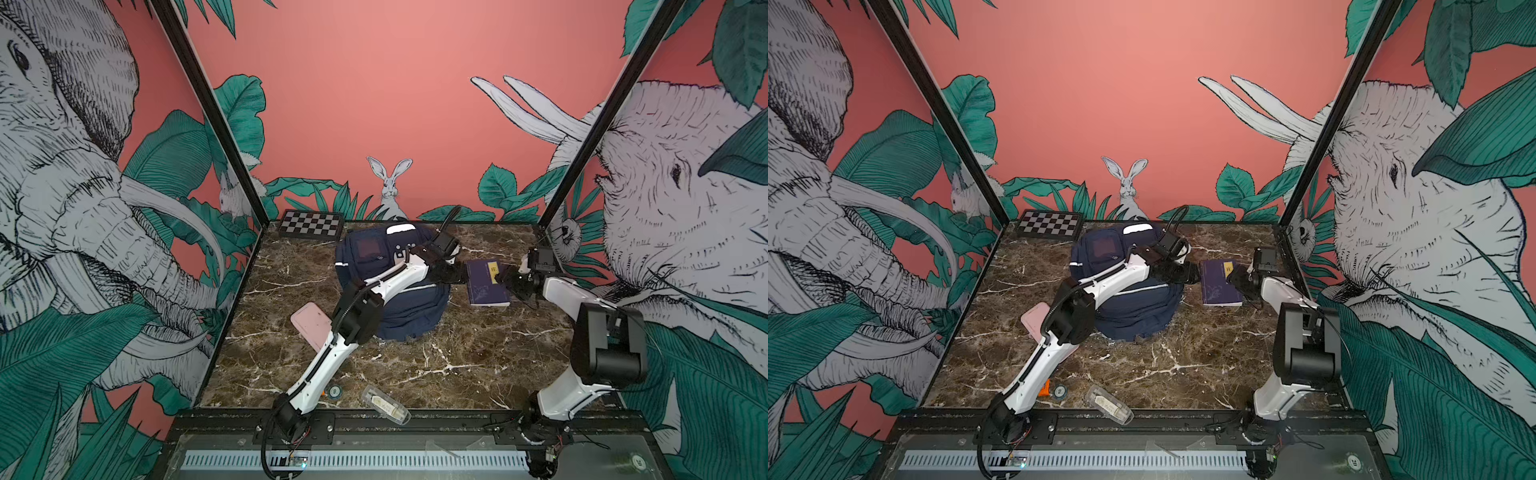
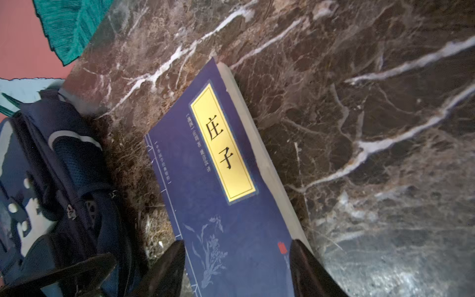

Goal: Pack books, pencil case, and school supplies into a backpack
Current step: Pick up the book from the top-right of the table.

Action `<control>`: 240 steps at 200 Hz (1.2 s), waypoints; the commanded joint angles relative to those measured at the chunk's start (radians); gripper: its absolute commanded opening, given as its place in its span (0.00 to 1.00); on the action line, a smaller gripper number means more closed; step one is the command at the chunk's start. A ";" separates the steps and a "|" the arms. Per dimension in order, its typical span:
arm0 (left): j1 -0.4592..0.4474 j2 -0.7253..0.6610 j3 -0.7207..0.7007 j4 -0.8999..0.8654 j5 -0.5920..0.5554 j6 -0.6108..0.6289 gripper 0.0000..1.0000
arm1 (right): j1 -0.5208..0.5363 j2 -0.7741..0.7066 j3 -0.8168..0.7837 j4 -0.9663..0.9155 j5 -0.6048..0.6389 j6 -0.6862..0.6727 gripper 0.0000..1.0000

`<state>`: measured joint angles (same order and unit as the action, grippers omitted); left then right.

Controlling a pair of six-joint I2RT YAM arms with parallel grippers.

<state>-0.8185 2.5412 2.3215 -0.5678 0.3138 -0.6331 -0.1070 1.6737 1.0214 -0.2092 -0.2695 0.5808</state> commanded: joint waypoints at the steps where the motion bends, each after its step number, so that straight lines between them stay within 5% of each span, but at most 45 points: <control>1: -0.004 0.018 0.087 0.052 -0.005 -0.114 0.67 | -0.013 0.057 0.043 0.001 0.014 -0.020 0.64; 103: -0.015 0.192 0.190 0.073 -0.066 -0.152 0.64 | -0.025 0.255 0.197 -0.007 -0.083 -0.010 0.58; 198: -0.031 0.261 0.200 0.077 -0.031 -0.167 0.63 | 0.065 0.218 0.039 0.055 -0.064 0.026 0.53; 240: -0.031 0.230 0.158 0.123 0.075 -0.144 0.60 | 0.072 0.200 -0.004 0.052 -0.042 0.030 0.51</control>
<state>-0.8330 2.7583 2.5237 -0.4252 0.2813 -0.7837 -0.0582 1.8656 1.0626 -0.0704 -0.3130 0.5987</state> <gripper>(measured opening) 0.610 0.516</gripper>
